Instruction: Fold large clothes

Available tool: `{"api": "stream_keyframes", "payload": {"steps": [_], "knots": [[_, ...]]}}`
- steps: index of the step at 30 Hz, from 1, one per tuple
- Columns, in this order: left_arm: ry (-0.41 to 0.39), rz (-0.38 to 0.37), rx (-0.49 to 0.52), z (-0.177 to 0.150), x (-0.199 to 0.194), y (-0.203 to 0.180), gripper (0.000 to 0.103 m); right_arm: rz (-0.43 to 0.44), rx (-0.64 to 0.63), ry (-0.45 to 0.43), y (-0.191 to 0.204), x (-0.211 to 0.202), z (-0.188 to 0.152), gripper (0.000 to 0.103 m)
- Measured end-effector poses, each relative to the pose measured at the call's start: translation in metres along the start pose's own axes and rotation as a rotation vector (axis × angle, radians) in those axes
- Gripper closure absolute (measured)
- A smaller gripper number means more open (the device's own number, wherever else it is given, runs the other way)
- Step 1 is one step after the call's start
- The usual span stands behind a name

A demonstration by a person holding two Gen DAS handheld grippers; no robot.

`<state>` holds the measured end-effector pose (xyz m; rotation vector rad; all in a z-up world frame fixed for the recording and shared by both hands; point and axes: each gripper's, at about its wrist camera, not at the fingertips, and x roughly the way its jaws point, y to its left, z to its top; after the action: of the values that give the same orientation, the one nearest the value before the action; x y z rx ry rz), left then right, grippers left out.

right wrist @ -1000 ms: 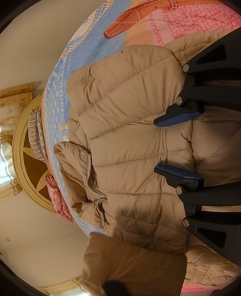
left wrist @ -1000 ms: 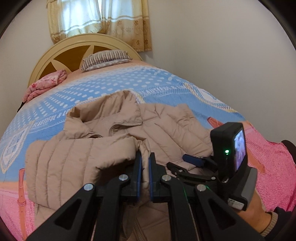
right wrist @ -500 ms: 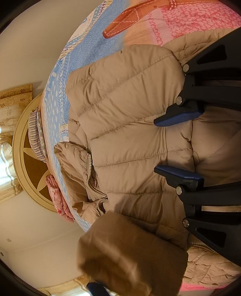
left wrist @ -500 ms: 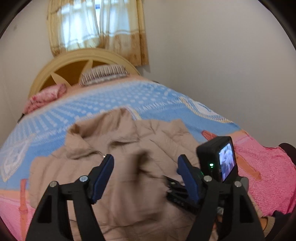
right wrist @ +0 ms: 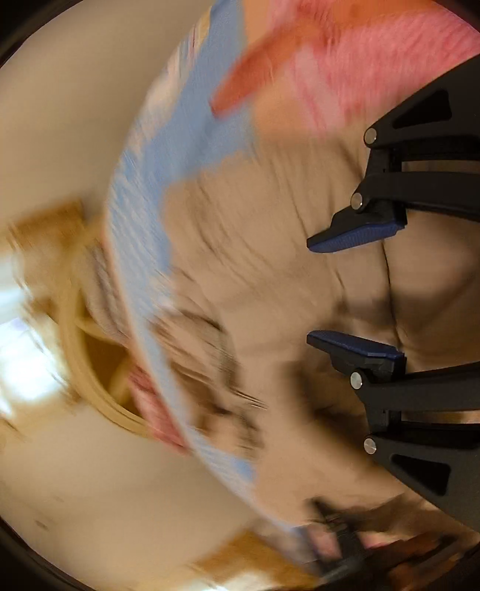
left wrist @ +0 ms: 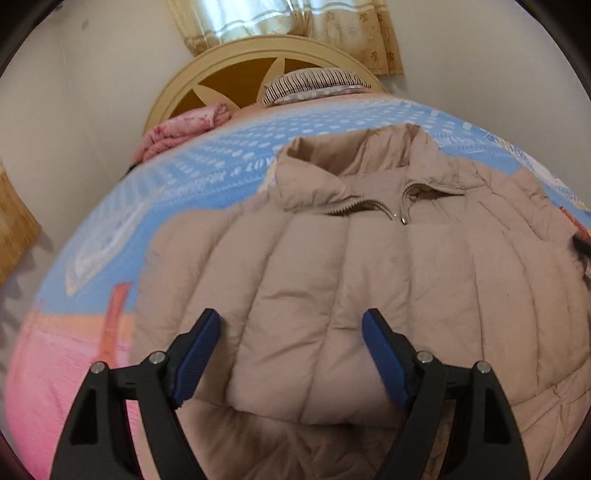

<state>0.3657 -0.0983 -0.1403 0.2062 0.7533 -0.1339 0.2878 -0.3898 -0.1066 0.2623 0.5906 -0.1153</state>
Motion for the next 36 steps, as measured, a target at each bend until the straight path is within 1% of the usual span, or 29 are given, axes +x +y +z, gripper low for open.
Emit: {"api": "stream_keyframes", "payload": {"steps": [1, 2, 3, 4, 5, 6, 7, 8, 9, 10, 11, 12, 14, 15, 16, 17, 19, 22, 23, 24, 26, 29, 31, 32, 33, 34, 36], "knots": [[0.001, -0.009, -0.001, 0.0, 0.001, -0.002, 0.021, 0.009, 0.004, -0.031, 0.003, -0.012, 0.005, 0.058], [0.004, -0.03, 0.006, 0.0, 0.003, -0.006, 0.021, 0.027, 0.001, -0.043, 0.007, -0.019, 0.01, 0.058], [0.005, -0.04, 0.012, 0.0, 0.004, -0.01, 0.021, 0.073, -0.017, -0.039, 0.021, -0.027, 0.015, 0.058], [0.003, -0.041, 0.015, -0.003, 0.005, -0.012, 0.021, 0.11, -0.047, -0.011, 0.035, -0.028, 0.018, 0.058], [0.003, -0.039, 0.02, -0.004, 0.007, -0.012, 0.021, 0.146, -0.095, 0.038, 0.052, -0.026, 0.02, 0.058], [0.004, -0.04, 0.025, -0.002, 0.005, -0.013, 0.021, 0.193, -0.159, 0.104, 0.076, -0.02, 0.02, 0.058], [0.001, -0.048, 0.021, -0.001, 0.001, -0.01, 0.021, 0.22, -0.206, 0.136, 0.094, -0.016, 0.017, 0.058], [-0.015, -0.071, 0.005, 0.001, -0.008, -0.005, 0.021, 0.23, -0.245, 0.149, 0.105, -0.013, 0.014, 0.063], [-0.043, -0.086, -0.011, 0.003, -0.018, 0.003, 0.021, 0.236, -0.308, 0.17, 0.122, -0.007, 0.007, 0.065], [-0.06, -0.086, -0.016, 0.004, -0.023, 0.009, 0.02, 0.231, -0.339, 0.195, 0.131, 0.001, 0.001, 0.065], [-0.082, -0.074, -0.022, 0.009, -0.031, 0.019, 0.017, 0.234, -0.339, 0.225, 0.134, 0.01, -0.005, 0.066], [-0.098, -0.06, -0.031, 0.013, -0.035, 0.03, 0.015, 0.243, -0.32, 0.268, 0.133, 0.02, -0.012, 0.067], [-0.112, -0.03, -0.055, 0.022, -0.034, 0.048, 0.004, 0.216, -0.291, 0.304, 0.124, 0.035, -0.025, 0.068], [-0.11, -0.001, -0.07, 0.027, -0.028, 0.06, 0.003, 0.204, -0.277, 0.308, 0.119, 0.041, -0.03, 0.068], [-0.101, 0.013, -0.076, 0.029, -0.022, 0.064, 0.003, 0.202, -0.252, 0.315, 0.112, 0.047, -0.036, 0.068], [-0.074, 0.027, -0.085, 0.032, -0.009, 0.071, 0.003, 0.203, -0.234, 0.318, 0.106, 0.049, -0.038, 0.07], [-0.001, 0.024, -0.112, 0.032, 0.018, 0.08, 0.003, 0.213, -0.199, 0.319, 0.096, 0.051, -0.041, 0.07], [0.082, 0.065, -0.128, 0.022, 0.05, 0.082, 0.003, 0.2, -0.213, 0.3, 0.097, 0.05, -0.043, 0.07], [0.107, 0.062, -0.141, 0.015, 0.06, 0.083, 0.002, 0.193, -0.223, 0.294, 0.1, 0.051, -0.044, 0.07], [0.113, 0.05, -0.158, 0.01, 0.065, 0.084, 0.001, 0.191, -0.226, 0.291, 0.098, 0.049, -0.043, 0.07], [0.12, 0.049, -0.19, 0.004, 0.071, 0.087, 0.0, 0.194, -0.223, 0.287, 0.096, 0.046, -0.046, 0.07], [0.132, 0.027, -0.213, 0.003, 0.076, 0.091, 0.0, 0.194, -0.223, 0.285, 0.097, 0.047, -0.046, 0.07], [0.119, 0.052, -0.214, 0.004, 0.068, 0.095, 0.0, 0.194, -0.221, 0.285, 0.097, 0.046, -0.047, 0.07], [0.098, 0.082, -0.21, 0.007, 0.061, 0.095, 0.0, 0.194, -0.221, 0.284, 0.097, 0.047, -0.046, 0.07], [0.057, 0.123, -0.198, 0.011, 0.046, 0.094, 0.0, 0.195, -0.219, 0.283, 0.097, 0.047, -0.047, 0.07], [0.023, 0.128, -0.19, 0.014, 0.034, 0.091, 0.0, 0.196, -0.219, 0.282, 0.097, 0.047, -0.047, 0.07], [-0.046, 0.1, -0.179, 0.02, 0.012, 0.084, 0.0, 0.195, -0.219, 0.28, 0.097, 0.048, -0.047, 0.07]]}}
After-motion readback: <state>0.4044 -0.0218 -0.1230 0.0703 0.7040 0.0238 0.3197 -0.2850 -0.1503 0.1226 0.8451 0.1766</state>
